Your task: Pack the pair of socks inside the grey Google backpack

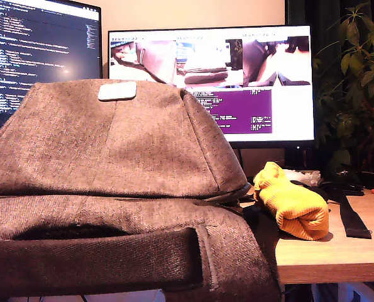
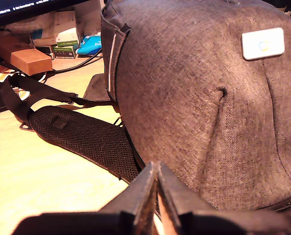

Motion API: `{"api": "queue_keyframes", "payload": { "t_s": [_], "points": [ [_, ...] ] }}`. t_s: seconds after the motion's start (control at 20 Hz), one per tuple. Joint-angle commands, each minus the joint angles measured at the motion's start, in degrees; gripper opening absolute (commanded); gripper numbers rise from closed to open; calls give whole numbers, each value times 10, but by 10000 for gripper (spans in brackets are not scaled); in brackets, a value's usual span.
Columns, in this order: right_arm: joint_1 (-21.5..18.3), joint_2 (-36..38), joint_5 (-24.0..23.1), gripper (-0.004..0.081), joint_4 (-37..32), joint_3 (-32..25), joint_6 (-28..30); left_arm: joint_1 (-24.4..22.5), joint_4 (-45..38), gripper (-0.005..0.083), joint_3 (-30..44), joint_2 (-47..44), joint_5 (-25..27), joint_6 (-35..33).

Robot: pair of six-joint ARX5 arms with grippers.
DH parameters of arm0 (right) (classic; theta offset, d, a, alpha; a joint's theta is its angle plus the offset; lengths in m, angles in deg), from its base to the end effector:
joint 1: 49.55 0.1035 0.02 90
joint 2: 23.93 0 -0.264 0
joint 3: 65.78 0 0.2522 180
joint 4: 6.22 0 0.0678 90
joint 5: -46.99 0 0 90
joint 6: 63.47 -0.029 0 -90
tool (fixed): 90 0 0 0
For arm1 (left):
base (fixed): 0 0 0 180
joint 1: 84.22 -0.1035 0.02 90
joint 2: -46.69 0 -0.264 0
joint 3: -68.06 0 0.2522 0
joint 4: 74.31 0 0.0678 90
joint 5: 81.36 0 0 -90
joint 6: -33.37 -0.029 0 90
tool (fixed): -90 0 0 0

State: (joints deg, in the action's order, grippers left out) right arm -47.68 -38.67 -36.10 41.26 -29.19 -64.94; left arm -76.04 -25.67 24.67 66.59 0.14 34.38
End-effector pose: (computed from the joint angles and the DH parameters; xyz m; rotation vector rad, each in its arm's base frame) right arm 0.0857 0.0063 0.2228 0.0449 0.4493 0.1449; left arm 0.0889 -0.0171 0.2529 -0.0185 0.4430 -0.2825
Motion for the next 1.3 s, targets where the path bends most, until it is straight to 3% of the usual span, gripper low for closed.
{"api": "queue_keyframes", "payload": {
  "t_s": [0.0, 0.3, 0.45, 0.55, 0.7, 1.0, 1.1, 1.25],
  "points": [
    [0, -3, 4, -13, -85, -8, 0, -2, -36, -21, 9, 0, -7, 5],
    [1, -5, 14, -13, -86, -8, 1, -2, -36, -21, 9, 0, -15, 5],
    [17, -30, 96, -13, -97, -7, 15, 1, -43, -21, 9, 10, -96, 0],
    [45, -57, 137, -13, -94, 2, 5, 12, -50, -21, 9, 20, -159, 0],
    [96, -109, 140, -13, -92, 35, 3, 42, -63, -21, 9, 30, -220, 0],
    [219, -264, 139, -7, -122, 119, 54, 116, -73, -21, 9, 38, -240, -37],
    [252, -319, 137, 90, -131, 152, 72, 128, -73, -21, 9, 39, -239, -37],
    [289, -398, 124, 386, -138, 208, 98, 133, -70, -21, 9, 41, -238, -36]
  ]
}}
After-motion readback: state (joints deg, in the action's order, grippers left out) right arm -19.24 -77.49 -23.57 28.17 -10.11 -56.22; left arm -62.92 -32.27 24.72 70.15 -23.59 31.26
